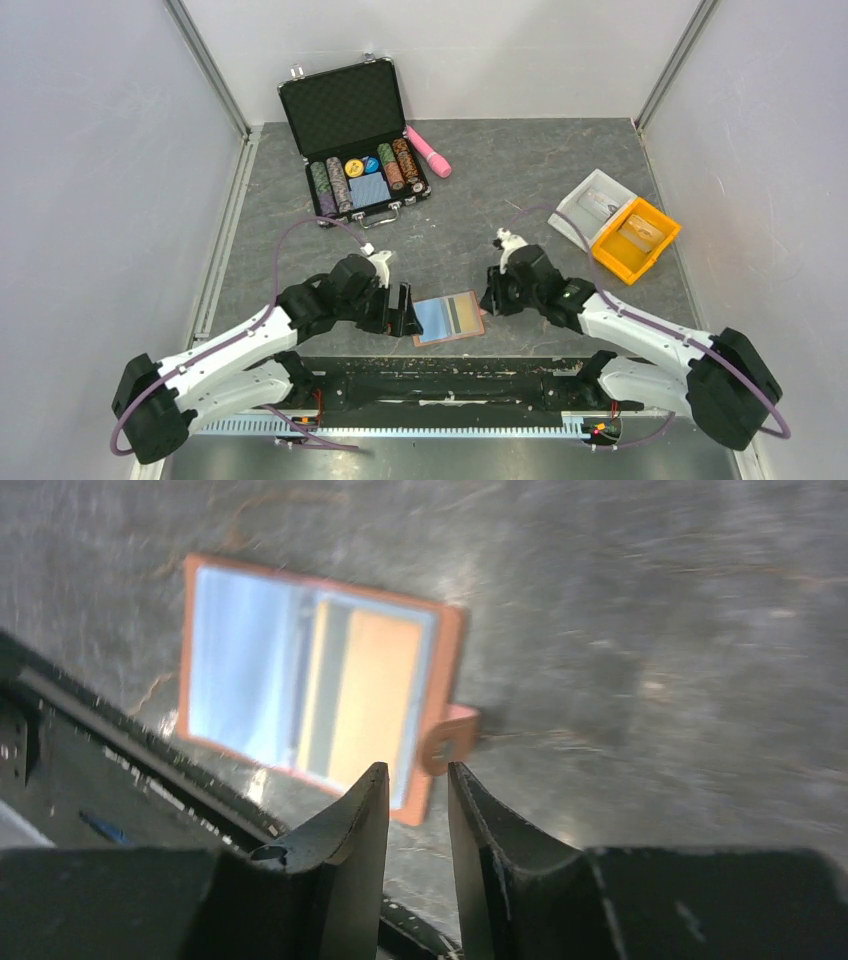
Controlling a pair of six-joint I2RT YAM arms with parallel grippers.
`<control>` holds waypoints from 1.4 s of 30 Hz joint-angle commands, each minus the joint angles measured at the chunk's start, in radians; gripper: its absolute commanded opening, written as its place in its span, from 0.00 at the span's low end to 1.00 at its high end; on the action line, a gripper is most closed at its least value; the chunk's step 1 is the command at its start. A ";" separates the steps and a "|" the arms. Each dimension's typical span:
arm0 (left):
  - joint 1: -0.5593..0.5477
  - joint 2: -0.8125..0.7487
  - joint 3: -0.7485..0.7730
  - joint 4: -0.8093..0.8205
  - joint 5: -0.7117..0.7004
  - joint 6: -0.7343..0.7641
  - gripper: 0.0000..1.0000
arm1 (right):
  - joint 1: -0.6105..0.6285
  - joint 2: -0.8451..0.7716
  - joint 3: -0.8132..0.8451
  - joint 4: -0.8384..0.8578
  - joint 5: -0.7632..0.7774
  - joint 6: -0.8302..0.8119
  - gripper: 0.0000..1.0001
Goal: Take the credit cards out of the card holder
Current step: Remove the credit card from the card holder.
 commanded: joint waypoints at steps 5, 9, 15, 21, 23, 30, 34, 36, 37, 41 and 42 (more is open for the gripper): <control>0.000 0.075 -0.091 0.271 0.075 -0.156 0.93 | 0.250 0.088 -0.023 0.223 0.090 0.107 0.32; -0.001 0.073 -0.132 0.377 0.041 -0.162 0.87 | 0.269 0.142 0.002 0.206 0.143 0.098 0.34; -0.001 0.132 -0.150 0.432 0.007 -0.148 0.61 | 0.270 0.134 0.000 0.174 0.211 0.092 0.36; -0.001 0.199 -0.196 0.554 0.026 -0.166 0.40 | 0.269 0.153 -0.010 0.170 0.232 0.095 0.37; 0.000 0.213 -0.204 0.569 0.022 -0.159 0.35 | 0.270 0.162 -0.012 0.170 0.238 0.099 0.37; -0.001 0.274 -0.233 0.621 0.042 -0.139 0.29 | 0.269 0.193 -0.019 0.184 0.235 0.105 0.38; -0.001 0.291 -0.252 0.638 0.042 -0.135 0.26 | 0.269 0.199 -0.033 0.204 0.218 0.112 0.38; -0.001 0.298 -0.259 0.639 0.039 -0.131 0.25 | 0.269 0.200 -0.036 0.205 0.214 0.113 0.38; -0.001 0.300 -0.262 0.639 0.039 -0.129 0.24 | 0.270 0.200 -0.038 0.206 0.212 0.114 0.38; -0.001 0.310 -0.269 0.639 0.035 -0.127 0.23 | 0.269 0.200 -0.038 0.214 0.202 0.119 0.38; -0.001 0.311 -0.270 0.639 0.037 -0.126 0.23 | 0.269 0.200 -0.039 0.222 0.195 0.122 0.38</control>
